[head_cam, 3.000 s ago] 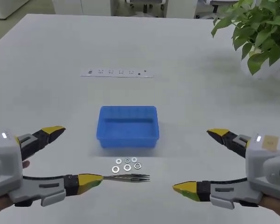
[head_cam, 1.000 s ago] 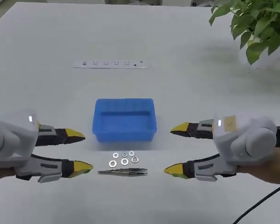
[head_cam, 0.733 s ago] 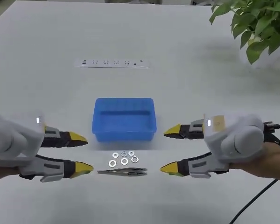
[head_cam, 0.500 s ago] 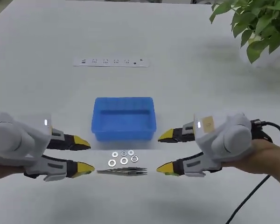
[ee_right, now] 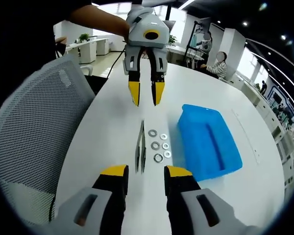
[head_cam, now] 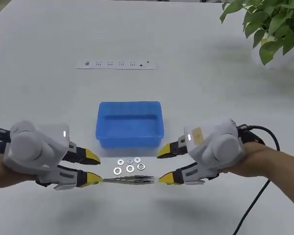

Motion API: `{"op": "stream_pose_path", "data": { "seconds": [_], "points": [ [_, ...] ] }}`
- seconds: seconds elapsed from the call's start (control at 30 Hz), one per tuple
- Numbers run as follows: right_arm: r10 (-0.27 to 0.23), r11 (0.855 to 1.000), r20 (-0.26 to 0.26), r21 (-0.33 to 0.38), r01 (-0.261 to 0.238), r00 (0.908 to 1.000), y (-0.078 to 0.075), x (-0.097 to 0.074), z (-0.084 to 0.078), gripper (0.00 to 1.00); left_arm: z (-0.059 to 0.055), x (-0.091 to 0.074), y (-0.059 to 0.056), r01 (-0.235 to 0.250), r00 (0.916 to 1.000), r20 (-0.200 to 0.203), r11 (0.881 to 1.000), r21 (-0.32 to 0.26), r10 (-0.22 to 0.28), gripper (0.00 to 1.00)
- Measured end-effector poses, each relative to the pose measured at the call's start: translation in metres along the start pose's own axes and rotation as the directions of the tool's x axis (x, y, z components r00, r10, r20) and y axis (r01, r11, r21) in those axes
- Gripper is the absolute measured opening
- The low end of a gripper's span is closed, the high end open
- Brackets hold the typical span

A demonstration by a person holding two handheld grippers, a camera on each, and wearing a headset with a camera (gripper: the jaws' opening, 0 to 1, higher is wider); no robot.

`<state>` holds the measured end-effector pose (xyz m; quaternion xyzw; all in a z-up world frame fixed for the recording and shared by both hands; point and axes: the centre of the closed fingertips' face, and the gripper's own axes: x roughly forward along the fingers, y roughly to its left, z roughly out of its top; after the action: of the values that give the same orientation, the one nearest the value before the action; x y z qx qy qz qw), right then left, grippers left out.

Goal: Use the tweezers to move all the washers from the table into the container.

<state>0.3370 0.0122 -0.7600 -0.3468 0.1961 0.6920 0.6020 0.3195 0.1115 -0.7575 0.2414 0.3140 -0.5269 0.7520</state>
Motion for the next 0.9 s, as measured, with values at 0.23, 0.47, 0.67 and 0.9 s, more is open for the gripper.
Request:
{"op": "stream_pose_path", "data": {
  "seconds": [0.23, 0.47, 0.67, 0.9],
  "points": [
    [0.030, 0.999, -0.013, -0.017, -0.030, 0.9995, 0.001, 0.012, 0.001, 0.29, -0.007, 0.011, -0.004, 0.031, 0.9983, -0.051, 0.999, 0.033, -0.029, 0.24],
    [0.059, 0.998, -0.034, -0.034, -0.060, 0.9977, 0.004, 0.024, 0.000, 0.27, -0.013, 0.020, -0.005, 0.056, 0.9945, -0.092, 0.997, 0.061, -0.050, 0.21],
    [0.081, 0.995, -0.052, -0.052, -0.084, 0.9953, 0.007, 0.034, -0.002, 0.25, -0.017, 0.029, -0.001, 0.073, 0.9920, -0.109, 0.995, 0.067, -0.065, 0.19],
    [0.101, 0.994, -0.067, -0.039, -0.104, 0.9926, 0.010, 0.045, -0.004, 0.22, -0.020, 0.036, 0.000, 0.087, 0.9874, -0.140, 0.992, 0.087, -0.074, 0.15]
  ]
}}
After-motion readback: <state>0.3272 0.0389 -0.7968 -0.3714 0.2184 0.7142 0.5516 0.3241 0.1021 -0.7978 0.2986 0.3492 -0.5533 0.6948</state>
